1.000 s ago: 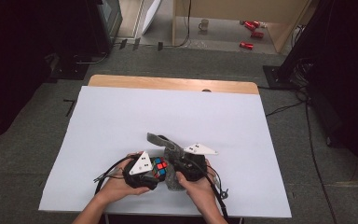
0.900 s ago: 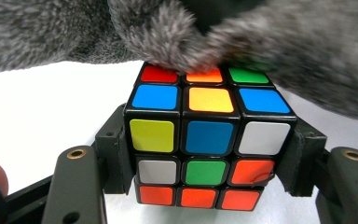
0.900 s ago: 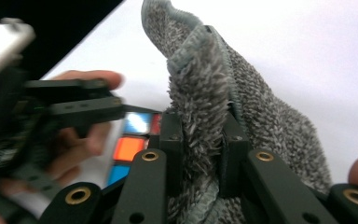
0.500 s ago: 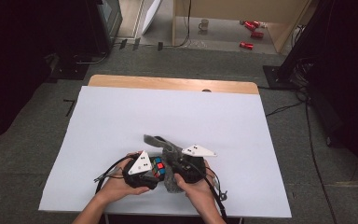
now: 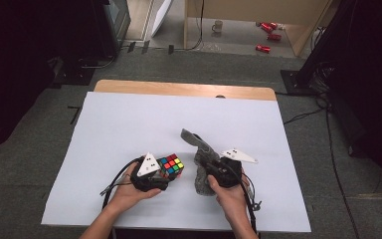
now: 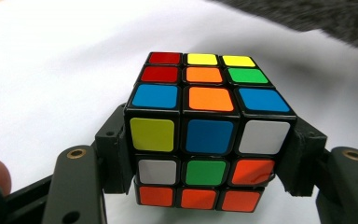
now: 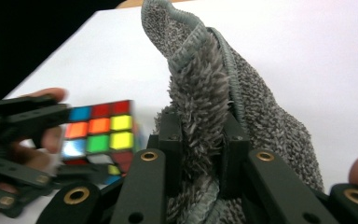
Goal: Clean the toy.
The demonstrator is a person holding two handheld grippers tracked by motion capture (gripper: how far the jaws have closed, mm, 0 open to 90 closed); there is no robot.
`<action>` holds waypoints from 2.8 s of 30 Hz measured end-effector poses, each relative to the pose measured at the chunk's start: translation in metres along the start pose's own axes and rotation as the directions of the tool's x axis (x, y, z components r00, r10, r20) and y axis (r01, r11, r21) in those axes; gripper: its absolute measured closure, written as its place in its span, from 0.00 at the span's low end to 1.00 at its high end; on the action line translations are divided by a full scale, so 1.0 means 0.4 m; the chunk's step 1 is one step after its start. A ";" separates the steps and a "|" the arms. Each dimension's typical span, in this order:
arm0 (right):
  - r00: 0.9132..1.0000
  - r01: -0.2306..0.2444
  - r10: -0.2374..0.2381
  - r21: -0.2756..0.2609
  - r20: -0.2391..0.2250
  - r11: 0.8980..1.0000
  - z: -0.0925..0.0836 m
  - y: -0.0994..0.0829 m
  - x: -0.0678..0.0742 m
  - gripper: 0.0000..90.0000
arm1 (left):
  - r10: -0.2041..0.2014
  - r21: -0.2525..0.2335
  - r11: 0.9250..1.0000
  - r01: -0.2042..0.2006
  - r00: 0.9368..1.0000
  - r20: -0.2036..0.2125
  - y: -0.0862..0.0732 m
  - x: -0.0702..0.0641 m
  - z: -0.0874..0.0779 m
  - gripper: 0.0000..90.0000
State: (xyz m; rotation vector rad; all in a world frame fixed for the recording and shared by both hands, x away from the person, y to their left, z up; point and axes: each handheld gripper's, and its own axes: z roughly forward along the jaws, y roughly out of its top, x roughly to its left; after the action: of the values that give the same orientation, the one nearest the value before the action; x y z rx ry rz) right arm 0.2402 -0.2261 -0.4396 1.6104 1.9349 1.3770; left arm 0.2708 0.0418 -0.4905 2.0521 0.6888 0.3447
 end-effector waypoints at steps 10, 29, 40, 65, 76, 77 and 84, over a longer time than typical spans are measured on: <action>0.994 -0.041 0.044 -0.039 0.095 0.998 -0.024 0.007 -0.100 0.84 | -0.002 -0.058 0.998 0.000 1.000 -0.030 0.005 -0.006 0.019 0.38; 0.982 -0.076 0.083 -0.047 0.171 0.996 -0.039 0.003 -0.192 0.84 | -0.009 0.065 0.998 0.011 0.999 -0.038 0.001 -0.011 0.021 0.20; 0.975 -0.081 0.087 -0.039 0.206 0.996 -0.047 0.000 -0.221 0.83 | -0.042 0.028 0.999 0.041 0.999 0.016 0.008 0.005 -0.043 0.04; 0.973 -0.004 0.002 0.006 0.230 1.000 -0.026 -0.024 -0.224 0.73 | -0.274 -0.063 0.962 0.267 0.931 -0.241 -0.081 0.170 -0.241 0.03; 0.976 0.044 -0.047 0.019 0.214 0.999 -0.012 -0.023 -0.204 0.59 | -0.287 0.027 0.947 0.319 0.884 -0.368 -0.139 0.218 -0.240 0.03; 0.977 0.049 -0.052 0.020 0.206 0.999 -0.012 -0.023 -0.203 0.52 | -0.280 0.035 0.948 0.316 0.883 -0.377 -0.141 0.218 -0.239 0.03; 0.989 0.116 -0.115 -0.015 0.096 0.993 -0.046 0.001 -0.177 0.14 | -0.262 0.066 0.947 0.315 0.874 -0.409 -0.147 0.219 -0.237 0.03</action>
State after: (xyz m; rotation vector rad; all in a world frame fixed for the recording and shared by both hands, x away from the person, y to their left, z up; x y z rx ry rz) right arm 0.2516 -0.2967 -0.4545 1.5008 1.9206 1.2484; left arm 0.2750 0.1834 -0.4904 1.9779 1.2834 0.5600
